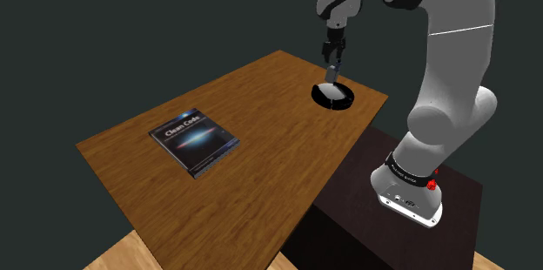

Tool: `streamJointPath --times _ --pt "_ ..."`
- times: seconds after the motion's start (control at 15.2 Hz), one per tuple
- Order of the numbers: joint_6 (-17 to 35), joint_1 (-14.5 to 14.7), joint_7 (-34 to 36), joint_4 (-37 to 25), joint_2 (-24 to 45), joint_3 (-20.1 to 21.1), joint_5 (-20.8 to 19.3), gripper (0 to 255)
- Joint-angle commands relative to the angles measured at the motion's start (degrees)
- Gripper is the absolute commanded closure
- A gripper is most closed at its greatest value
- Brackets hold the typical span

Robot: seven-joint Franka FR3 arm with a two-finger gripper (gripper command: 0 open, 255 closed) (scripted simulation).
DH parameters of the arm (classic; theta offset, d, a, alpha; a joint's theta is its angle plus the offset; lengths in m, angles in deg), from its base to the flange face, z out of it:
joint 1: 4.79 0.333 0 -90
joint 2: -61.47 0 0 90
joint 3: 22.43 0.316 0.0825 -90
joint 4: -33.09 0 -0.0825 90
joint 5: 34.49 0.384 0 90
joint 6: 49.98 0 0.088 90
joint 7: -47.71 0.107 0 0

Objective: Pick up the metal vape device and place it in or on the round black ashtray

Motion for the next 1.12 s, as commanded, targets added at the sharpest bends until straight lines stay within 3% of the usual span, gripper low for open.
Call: streamJointPath --times 0.0,0.2,0.46,0.86,1.06 --pt "-0.9 -1.8 -0.8 -4.5 4.4 0.0 1.0 0" --pt "-3.1 -4.7 -1.6 -12.5 11.2 0.3 2.3 0" --pt "-0.3 -8.0 -0.1 -10.7 11.4 4.6 -0.5 0" --pt "1.8 -19.6 5.7 -9.4 11.3 19.1 -10.7 0" --pt "1.7 -19.9 5.8 -9.4 11.3 19.5 -11.0 0"
